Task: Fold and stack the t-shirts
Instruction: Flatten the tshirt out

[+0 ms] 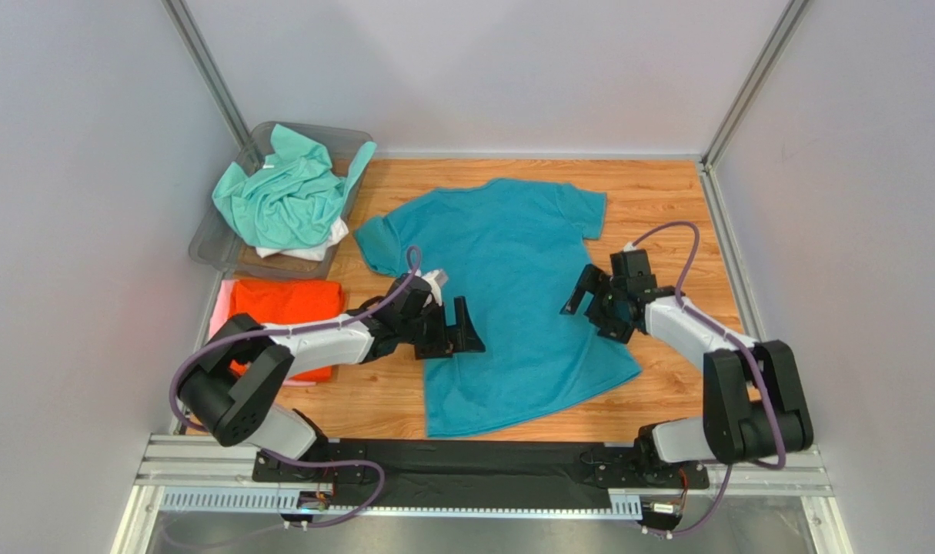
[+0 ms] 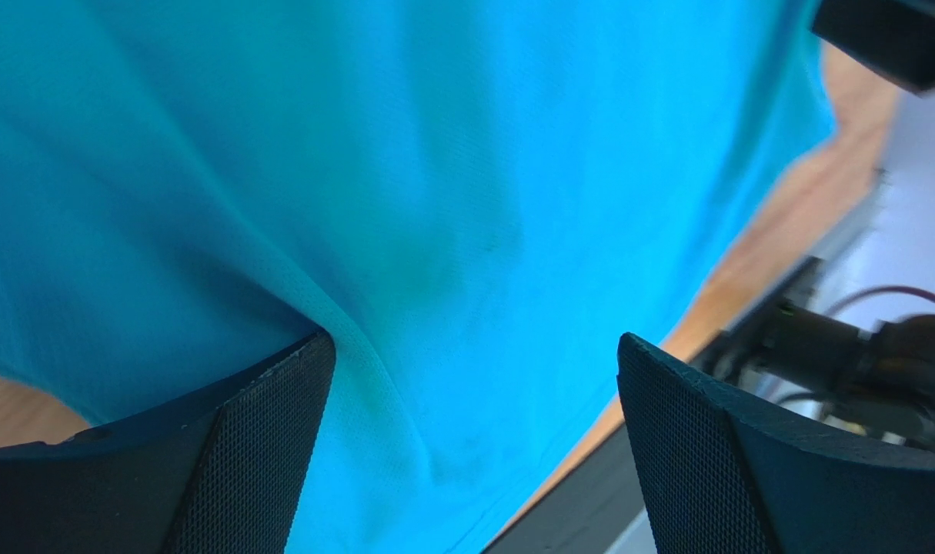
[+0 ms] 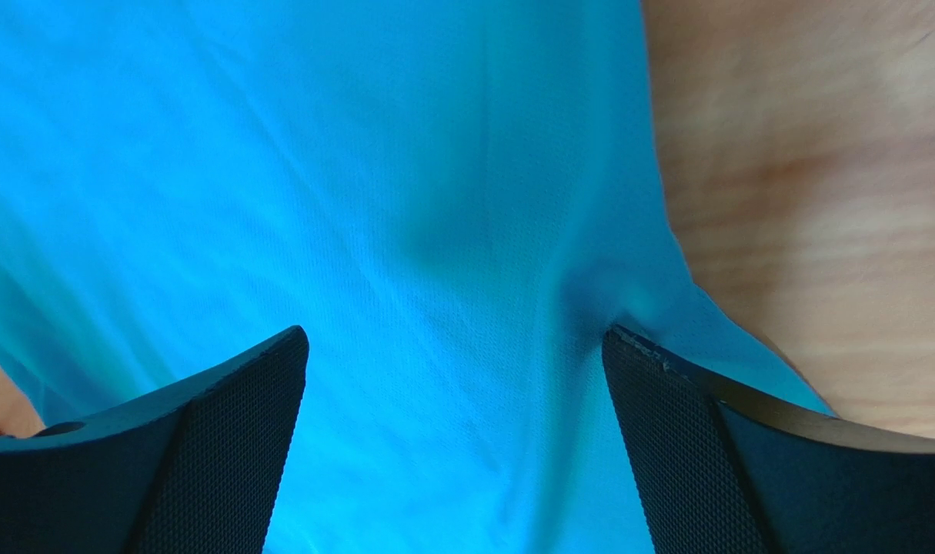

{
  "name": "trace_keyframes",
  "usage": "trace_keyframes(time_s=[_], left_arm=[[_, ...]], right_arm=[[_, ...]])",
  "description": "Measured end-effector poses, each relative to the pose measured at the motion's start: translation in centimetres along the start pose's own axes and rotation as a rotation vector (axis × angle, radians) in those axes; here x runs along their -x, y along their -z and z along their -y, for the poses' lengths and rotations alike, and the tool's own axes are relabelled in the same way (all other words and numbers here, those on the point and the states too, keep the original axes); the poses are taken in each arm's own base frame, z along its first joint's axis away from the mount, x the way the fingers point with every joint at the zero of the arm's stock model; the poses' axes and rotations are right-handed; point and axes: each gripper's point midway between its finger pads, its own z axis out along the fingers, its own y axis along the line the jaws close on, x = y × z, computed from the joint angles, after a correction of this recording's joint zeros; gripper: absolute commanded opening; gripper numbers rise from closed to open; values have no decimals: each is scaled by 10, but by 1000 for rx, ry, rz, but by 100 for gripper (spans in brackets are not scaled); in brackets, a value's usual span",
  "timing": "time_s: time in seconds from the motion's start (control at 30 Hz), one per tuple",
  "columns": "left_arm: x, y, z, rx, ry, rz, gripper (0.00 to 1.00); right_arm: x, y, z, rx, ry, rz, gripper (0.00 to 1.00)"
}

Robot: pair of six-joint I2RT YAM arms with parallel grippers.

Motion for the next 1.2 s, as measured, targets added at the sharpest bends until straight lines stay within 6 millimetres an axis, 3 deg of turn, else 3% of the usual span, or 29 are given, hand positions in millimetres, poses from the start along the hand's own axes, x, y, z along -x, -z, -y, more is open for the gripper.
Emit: trace_keyframes(time_s=[0.17,0.27,0.3,0.4,0.53,0.63,0.8,0.87,0.97,1.03,1.1,1.17,1.2], left_arm=[[-6,-24,38,-157,11,-60,100],[-10,-45,68,-223,-17,-112,100],[-10,-52,77,-240,-22,-124,100],[-10,-69,101,-289,-33,-143,100],[3,-95,132,-343,-67,-138,100],[18,-106,155,-386,-101,-119,100],[39,-84,163,-354,-218,-26,100],[56,-59,169,-319,-296,55,100],[91,-10,179,-264,-390,219,100],[113,19,176,-224,-405,301,100],[144,39,158,-162,-374,363,100],[175,44,128,-89,-318,401,100],[194,42,102,-40,-273,404,100]], right_arm=[[50,-16,14,-80,-35,25,100],[92,-32,18,-114,-56,51,100],[104,-36,19,-117,-60,60,95],[151,-54,17,-116,-65,85,100],[204,-75,8,-97,-34,119,100],[225,-81,2,-103,2,117,100],[234,-55,5,-174,53,132,100],[237,-33,5,-203,60,161,100],[233,16,3,-219,62,239,100],[217,48,2,-199,54,286,100],[187,73,4,-170,42,302,100],[156,79,5,-128,40,286,100],[137,77,5,-104,39,260,100]])
